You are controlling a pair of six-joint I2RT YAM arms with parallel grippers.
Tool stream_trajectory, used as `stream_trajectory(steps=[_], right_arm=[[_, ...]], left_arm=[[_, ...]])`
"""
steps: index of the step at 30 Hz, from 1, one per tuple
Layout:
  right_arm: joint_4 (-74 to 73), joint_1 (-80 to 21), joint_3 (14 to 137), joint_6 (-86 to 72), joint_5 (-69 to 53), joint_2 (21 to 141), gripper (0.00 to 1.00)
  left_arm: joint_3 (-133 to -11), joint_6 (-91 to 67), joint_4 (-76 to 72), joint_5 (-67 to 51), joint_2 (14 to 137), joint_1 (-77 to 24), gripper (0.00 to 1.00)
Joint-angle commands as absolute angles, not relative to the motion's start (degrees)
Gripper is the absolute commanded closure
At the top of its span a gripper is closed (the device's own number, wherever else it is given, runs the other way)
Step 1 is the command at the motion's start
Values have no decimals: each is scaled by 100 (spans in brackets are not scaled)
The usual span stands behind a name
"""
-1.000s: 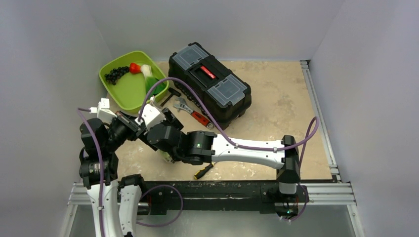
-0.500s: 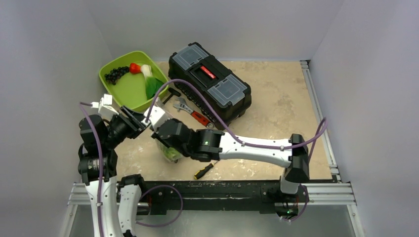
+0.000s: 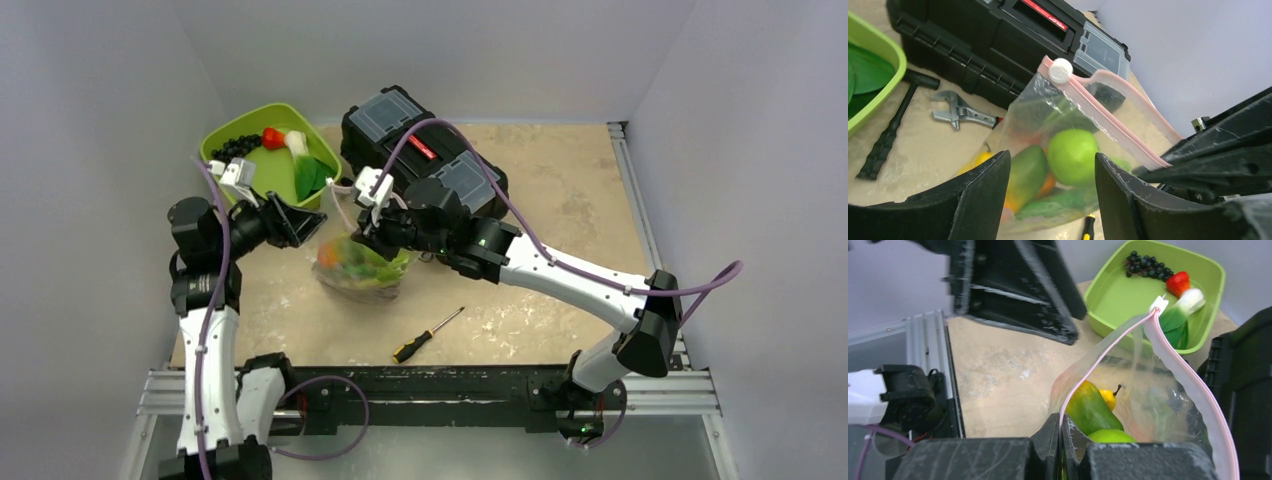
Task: Place the food in the zip-top bag and seal the zipper
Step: Adjust the zipper food storage bag at the center of the board.
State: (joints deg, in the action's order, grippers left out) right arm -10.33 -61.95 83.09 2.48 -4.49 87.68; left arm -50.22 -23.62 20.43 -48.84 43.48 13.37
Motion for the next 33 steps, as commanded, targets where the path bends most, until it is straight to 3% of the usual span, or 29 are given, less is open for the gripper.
stream_trajectory(steps=[1,6,9,13,15,17,18,21,27,33], right_arm=[[-655,-6021,8268,461,-1471,8543,100],[-724,-5956,8159,637,-1636,8449,100],[-718,-5921,8157,633,-1792,8442,100],[-820,-5889,8262,641,-1940,8480,100],[-859,-5889,8299,641,-1993,8486,100],[-883,-5889,8309,642,-2062,8490,100],[-887,-5889,8324,642,-2073,8490,100],[-899,-5880,8360,663,-2052,8506,100],[-844,-5880,8355,651,-2058,8509,100],[-898,-5871,8414,645,-2068,8583,100]], left_arm=[[-4836,-1915,449,-5865,4959,1364,40],[-4552,-2204,-462,-6077,5281,1370,41],[-4486,-2752,-1709,-6929,5605,1344,36],[-4950,-3861,-3119,-8114,6831,1413,38],[-4873,-5000,-4701,-8345,7242,1415,35],[-4804,-7015,-7592,-8326,7838,1405,29],[-4934,-7502,-8089,-8335,8170,1376,27],[-5211,-7754,-8173,-8487,8669,1235,31],[-4904,-7408,-8163,-8616,8254,888,25],[-4574,-7320,-8161,-8793,7942,674,34]])
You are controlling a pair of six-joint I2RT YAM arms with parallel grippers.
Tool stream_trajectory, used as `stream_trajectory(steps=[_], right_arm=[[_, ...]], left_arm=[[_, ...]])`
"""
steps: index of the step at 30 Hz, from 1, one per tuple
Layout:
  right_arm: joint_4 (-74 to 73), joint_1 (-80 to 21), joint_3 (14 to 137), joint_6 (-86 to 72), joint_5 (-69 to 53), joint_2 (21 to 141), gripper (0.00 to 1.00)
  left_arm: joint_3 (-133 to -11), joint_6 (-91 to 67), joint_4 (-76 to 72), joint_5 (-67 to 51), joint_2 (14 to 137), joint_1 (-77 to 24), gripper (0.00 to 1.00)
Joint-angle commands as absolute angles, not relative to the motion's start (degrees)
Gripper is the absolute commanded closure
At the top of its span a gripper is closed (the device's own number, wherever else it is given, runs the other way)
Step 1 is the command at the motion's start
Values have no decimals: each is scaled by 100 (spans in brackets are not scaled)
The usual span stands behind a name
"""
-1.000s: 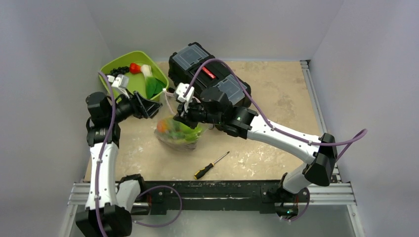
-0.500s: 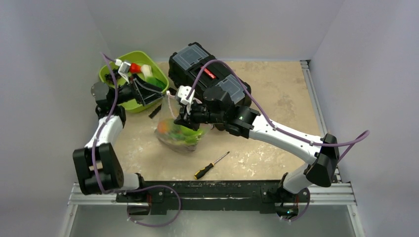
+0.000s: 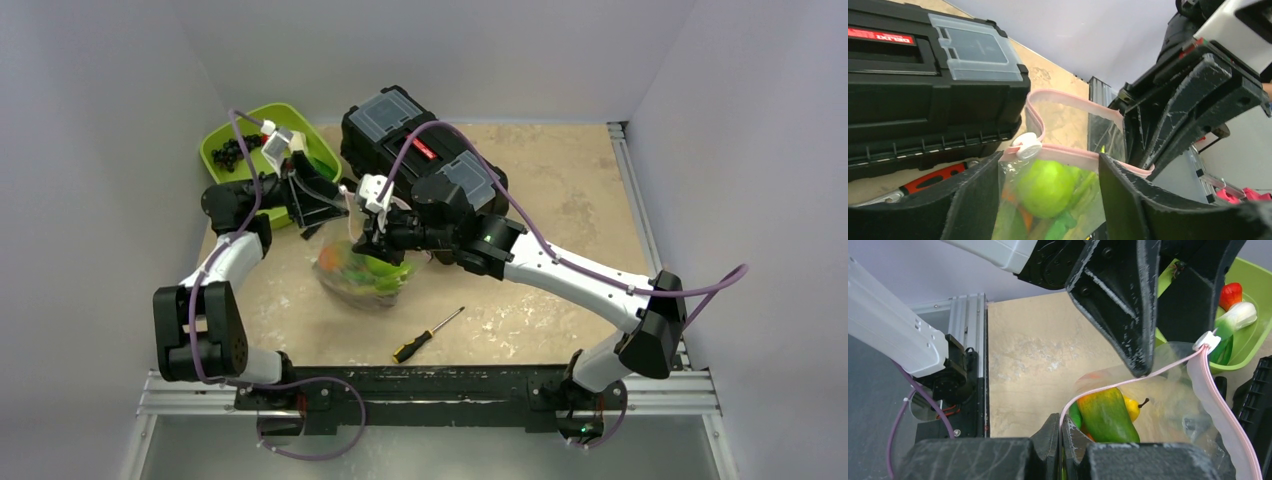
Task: Place the food in the zip-top bag and seal the zipper
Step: Adjust the zipper food storage bag at the center of the board.
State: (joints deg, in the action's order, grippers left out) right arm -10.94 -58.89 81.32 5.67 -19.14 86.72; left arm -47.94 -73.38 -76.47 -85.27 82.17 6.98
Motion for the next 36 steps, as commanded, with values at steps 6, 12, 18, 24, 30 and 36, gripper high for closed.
stream_trajectory(steps=[6,12,18,24,30,36], right_arm=[[-906,-5871,8352,637,-1932,8485,100],[-896,-5871,8250,568,-1842,8353,100],[-1242,-5872,8380,363,-1310,8330,93],[-2318,-5880,8708,-407,44,8113,62],[-2825,-5886,8816,-384,425,8000,43],[-2460,-5889,9409,250,-886,8239,27]], left_arm=[[-4311,-7337,-8165,-8709,7738,733,50],[-3933,-7235,-8161,-8105,7278,911,82],[-3559,-7222,-8156,-7741,6976,1014,100],[-3200,-6332,-6797,-7348,6069,1215,100],[-4077,-1811,-325,-6177,4380,876,100],[-4318,-1395,475,-6628,4397,713,100]])
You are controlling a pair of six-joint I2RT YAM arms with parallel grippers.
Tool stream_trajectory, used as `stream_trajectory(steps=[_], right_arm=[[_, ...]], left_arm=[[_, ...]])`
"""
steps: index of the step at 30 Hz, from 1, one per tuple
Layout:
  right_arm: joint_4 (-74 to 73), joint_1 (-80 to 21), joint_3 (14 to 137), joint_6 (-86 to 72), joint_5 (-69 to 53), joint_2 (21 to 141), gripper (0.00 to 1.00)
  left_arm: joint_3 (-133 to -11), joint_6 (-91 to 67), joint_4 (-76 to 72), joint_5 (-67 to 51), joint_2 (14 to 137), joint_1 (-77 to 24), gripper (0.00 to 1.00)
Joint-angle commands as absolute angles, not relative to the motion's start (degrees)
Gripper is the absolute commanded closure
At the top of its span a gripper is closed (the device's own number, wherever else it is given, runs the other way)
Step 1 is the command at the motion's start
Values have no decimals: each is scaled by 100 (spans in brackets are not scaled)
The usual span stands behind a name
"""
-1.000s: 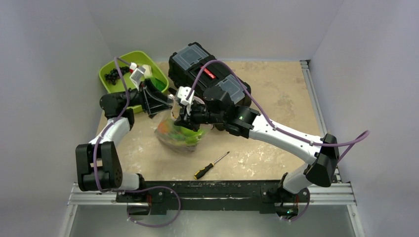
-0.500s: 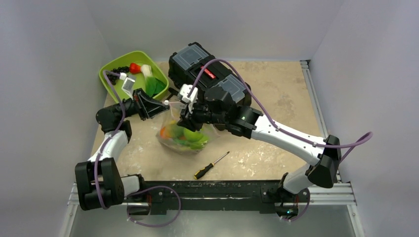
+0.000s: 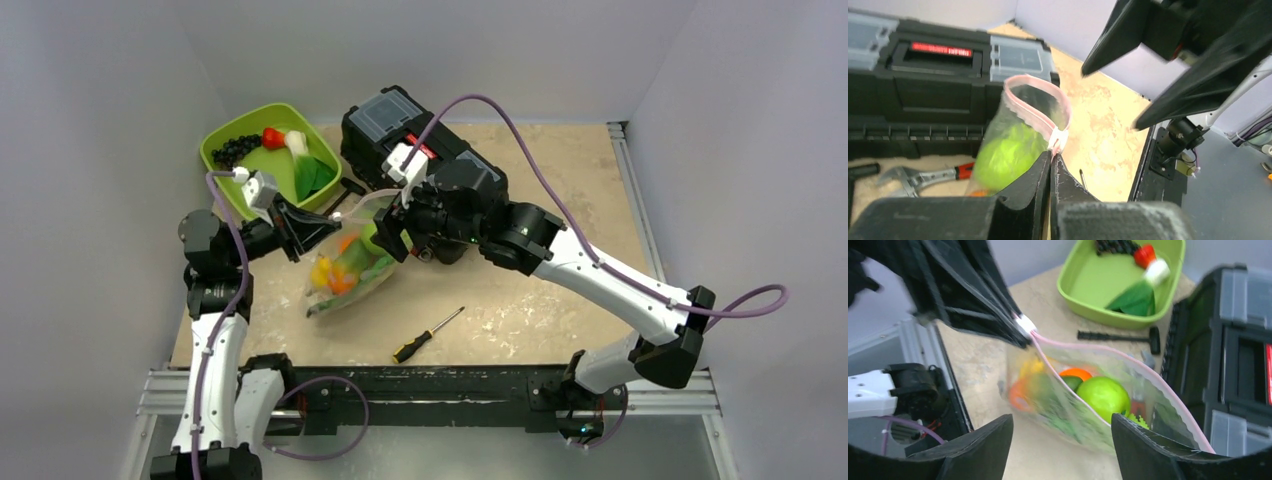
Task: Place the food in the zip-top bag and seal the zipper
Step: Adjust the zipper food storage bag at the center of the board, then zip the zipper food storage bag at the center of the board.
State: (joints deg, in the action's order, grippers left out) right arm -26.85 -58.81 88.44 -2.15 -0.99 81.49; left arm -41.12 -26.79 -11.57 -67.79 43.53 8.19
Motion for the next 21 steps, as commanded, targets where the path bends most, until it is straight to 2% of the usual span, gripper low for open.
stream_trajectory(steps=[1,7,10,13,18,21], right_arm=[[-2216,-5884,9427,367,-1216,8278,26],[-1766,-5813,9744,1236,-2505,8699,31],[-2068,-5770,10005,1874,-3228,8950,40],[-2120,-5667,10127,2093,-3550,9080,46],[-2512,-5450,10357,2303,-4009,9325,48],[-2368,-5327,10247,2188,-4084,9360,55]], left_arm=[[-4316,-1332,521,-6650,4362,690,100],[-4377,-1006,879,-6706,4327,578,100],[-4386,-965,930,-6687,4278,536,100],[-4361,-927,909,-6673,4193,487,100],[-4337,-944,842,-6653,4098,454,100],[-4324,-973,797,-6662,4053,446,100]])
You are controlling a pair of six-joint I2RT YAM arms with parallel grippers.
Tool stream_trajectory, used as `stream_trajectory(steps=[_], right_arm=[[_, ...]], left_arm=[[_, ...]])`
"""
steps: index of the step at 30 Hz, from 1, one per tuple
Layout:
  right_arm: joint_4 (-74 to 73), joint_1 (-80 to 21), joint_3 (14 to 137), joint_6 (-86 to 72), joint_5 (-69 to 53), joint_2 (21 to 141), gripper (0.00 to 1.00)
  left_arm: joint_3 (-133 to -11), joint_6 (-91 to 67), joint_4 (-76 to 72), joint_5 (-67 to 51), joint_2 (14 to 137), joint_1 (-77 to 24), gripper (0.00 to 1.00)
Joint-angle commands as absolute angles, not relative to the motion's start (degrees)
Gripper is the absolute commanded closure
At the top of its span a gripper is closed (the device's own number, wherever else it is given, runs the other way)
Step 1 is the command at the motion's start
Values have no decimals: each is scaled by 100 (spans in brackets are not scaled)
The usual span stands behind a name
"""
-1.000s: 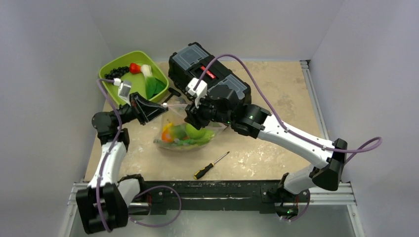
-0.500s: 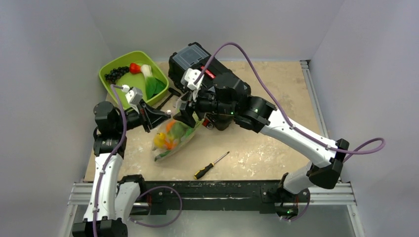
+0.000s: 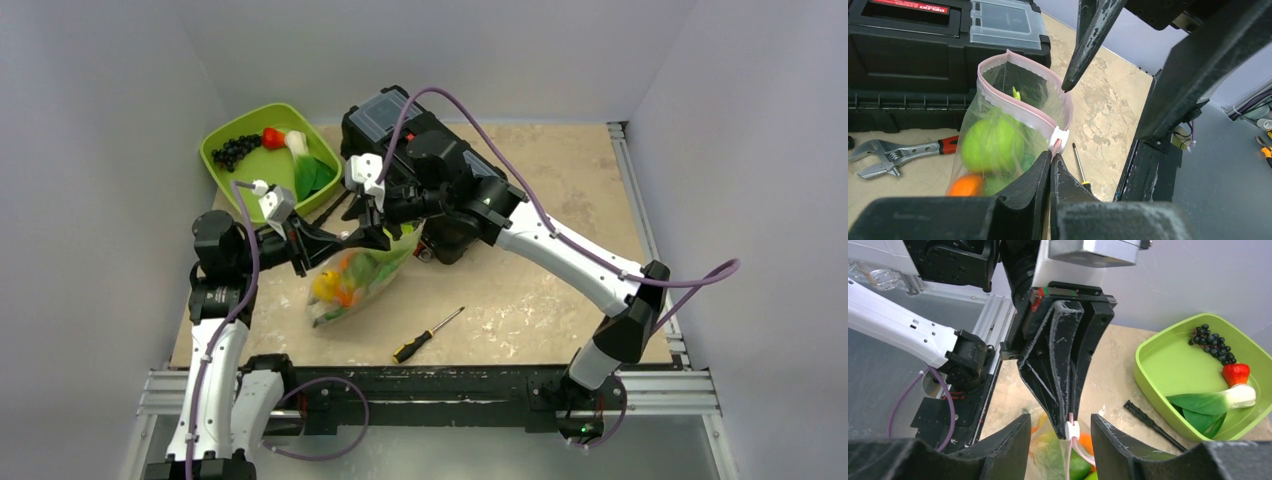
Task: Place the food in the zip-top bag and seal the zipper
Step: Zip the zipper food storage bag at the center of the board.
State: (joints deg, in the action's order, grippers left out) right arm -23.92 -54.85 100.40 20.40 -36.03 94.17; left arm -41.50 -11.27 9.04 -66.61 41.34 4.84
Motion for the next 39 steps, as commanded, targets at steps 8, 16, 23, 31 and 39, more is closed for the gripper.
stream_trajectory(steps=[8,16,23,31,39], right_arm=[[-2402,-5309,10358,2098,-4008,9661,63],[-2296,-5300,10394,1989,-4037,9837,70],[-2360,-5268,10311,2010,-4118,9785,92],[-2214,-5004,9803,1904,-4307,9439,100],[-2169,-4771,9169,1688,-4254,8887,100]], left_arm=[[-4267,-1079,594,-6697,3899,427,100],[-4236,-1082,526,-6723,3788,431,100],[-4248,-1006,607,-6670,3744,424,100],[-4291,-803,833,-6578,3722,423,100],[-4293,-782,878,-6448,3657,428,100]])
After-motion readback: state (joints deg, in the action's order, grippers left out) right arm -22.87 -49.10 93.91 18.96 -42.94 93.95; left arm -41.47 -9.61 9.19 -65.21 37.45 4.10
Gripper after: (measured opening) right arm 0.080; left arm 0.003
